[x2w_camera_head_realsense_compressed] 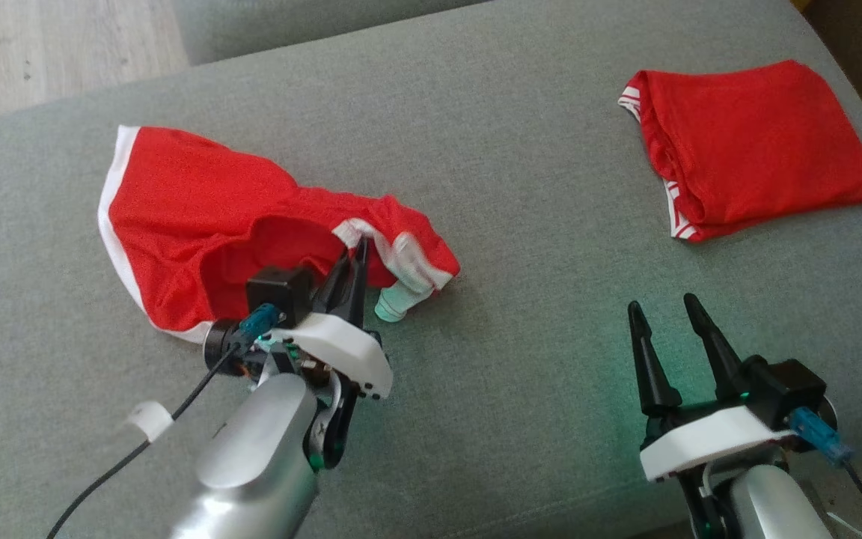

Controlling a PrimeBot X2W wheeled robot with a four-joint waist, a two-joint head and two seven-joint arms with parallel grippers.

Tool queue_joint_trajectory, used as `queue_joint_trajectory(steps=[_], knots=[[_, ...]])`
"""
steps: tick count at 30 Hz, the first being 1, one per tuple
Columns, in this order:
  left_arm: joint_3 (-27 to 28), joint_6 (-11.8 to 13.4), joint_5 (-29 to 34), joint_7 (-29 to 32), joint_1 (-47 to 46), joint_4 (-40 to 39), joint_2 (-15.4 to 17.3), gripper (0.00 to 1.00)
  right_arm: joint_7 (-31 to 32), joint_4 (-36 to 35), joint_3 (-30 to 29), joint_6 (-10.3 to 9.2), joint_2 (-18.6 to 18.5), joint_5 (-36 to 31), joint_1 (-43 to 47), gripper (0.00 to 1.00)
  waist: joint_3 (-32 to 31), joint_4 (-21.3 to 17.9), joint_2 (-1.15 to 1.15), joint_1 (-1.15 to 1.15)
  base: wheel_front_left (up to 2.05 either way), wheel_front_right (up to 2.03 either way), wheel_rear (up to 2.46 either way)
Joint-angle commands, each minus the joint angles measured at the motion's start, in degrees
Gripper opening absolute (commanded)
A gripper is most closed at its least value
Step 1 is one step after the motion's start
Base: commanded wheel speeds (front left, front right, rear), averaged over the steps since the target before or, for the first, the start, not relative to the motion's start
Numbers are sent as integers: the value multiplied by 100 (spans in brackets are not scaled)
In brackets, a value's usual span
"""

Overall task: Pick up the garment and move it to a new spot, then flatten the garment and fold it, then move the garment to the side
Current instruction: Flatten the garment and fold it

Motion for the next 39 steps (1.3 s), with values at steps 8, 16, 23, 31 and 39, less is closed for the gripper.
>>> queue_joint_trajectory(steps=[8, 16, 23, 31, 39], knots=[[-178, 8, -39, -411, -451, -694, -1, 0, -75, -35, 99, 20, -26, 33, -86, 100, -369, 148, 0, 0, 0, 0, 0], [-441, 226, -111, -394, -431, -1665, -3, 0, -58, 32, 153, 20, -26, 54, 84, 100, -816, 334, 0, 0, 0, 0, 0], [-234, 595, -350, -176, 471, -2165, 491, 0, -34, -41, 59, 20, -26, 44, 244, 100, -855, 625, 0, 0, 0, 0, 0], [183, 834, -650, -256, 1277, -2155, 995, 0, -21, -80, 67, 20, -26, 45, 243, 100, -759, 848, 0, 0, 0, 0, 0], [610, 883, -976, -516, 1694, -1817, 1199, 0, 5, -90, 93, 20, -26, 27, 178, 100, -651, 969, 0, 0, 0, 0, 0]])
